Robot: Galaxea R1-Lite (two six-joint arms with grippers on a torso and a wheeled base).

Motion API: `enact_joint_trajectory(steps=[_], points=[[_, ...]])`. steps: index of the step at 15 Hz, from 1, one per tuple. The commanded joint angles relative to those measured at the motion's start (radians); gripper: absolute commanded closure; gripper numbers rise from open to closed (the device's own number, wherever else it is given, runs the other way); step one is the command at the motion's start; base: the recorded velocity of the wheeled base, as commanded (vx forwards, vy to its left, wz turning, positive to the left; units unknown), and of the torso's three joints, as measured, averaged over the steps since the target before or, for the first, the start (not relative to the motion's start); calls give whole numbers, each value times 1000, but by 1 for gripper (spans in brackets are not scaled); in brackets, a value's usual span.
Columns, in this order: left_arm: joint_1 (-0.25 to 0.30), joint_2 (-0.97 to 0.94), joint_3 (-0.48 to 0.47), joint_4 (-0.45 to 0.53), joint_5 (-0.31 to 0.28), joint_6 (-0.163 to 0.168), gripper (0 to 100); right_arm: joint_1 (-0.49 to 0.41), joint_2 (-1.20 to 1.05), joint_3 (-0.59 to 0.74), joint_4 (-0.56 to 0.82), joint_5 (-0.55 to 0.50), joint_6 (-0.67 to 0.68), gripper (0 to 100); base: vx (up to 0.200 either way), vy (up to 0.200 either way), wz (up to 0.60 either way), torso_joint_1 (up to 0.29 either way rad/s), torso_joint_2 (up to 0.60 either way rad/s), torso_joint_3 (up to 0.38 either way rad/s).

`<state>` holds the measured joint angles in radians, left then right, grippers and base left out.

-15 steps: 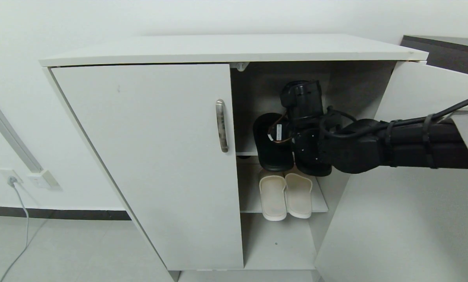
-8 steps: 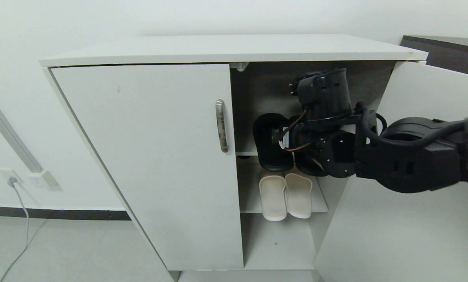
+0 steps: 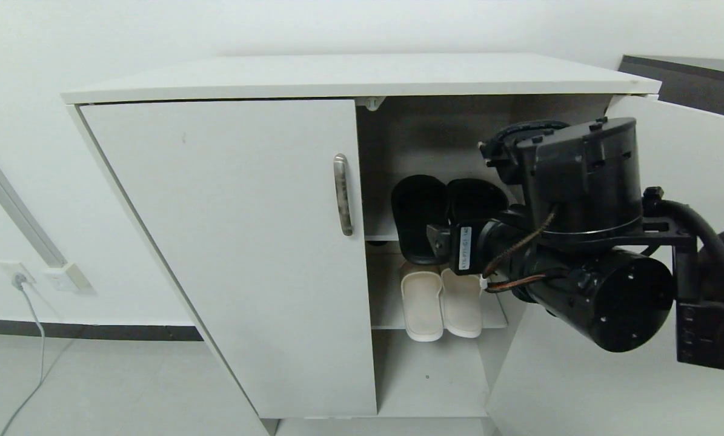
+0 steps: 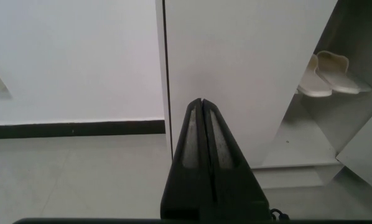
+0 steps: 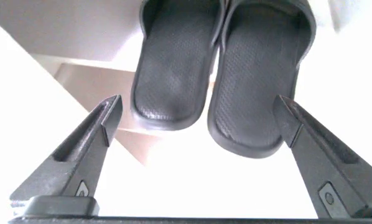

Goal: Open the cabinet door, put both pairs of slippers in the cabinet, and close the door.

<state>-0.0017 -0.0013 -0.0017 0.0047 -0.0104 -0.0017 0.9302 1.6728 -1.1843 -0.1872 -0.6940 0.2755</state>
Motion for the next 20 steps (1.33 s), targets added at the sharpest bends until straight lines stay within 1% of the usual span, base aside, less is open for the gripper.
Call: enact_joint_trajectory(steps=[1, 3, 4, 6, 8, 15, 20], points=[[0, 1, 0, 0, 0, -1, 100, 7, -24, 69, -52, 19, -2, 100, 0, 0, 0, 0, 0, 0], [0, 1, 0, 0, 0, -1, 100, 10, -28, 100, -100, 25, -6, 100, 0, 0, 0, 0, 0, 0], [0, 1, 0, 0, 0, -1, 100, 10, -39, 137, -138, 39, -6, 100, 0, 0, 0, 0, 0, 0], [0, 1, 0, 0, 0, 0, 100, 12, -48, 163, -166, 62, -19, 100, 0, 0, 0, 0, 0, 0], [0, 1, 0, 0, 0, 0, 100, 24, -48, 167, -169, 61, -22, 100, 0, 0, 0, 0, 0, 0], [0, 1, 0, 0, 0, -1, 100, 24, -48, 173, -169, 59, -22, 100, 0, 0, 0, 0, 0, 0], [0, 1, 0, 0, 0, -1, 100, 25, -44, 173, -169, 59, -22, 100, -200, 0, 0, 4, 4, 0]])
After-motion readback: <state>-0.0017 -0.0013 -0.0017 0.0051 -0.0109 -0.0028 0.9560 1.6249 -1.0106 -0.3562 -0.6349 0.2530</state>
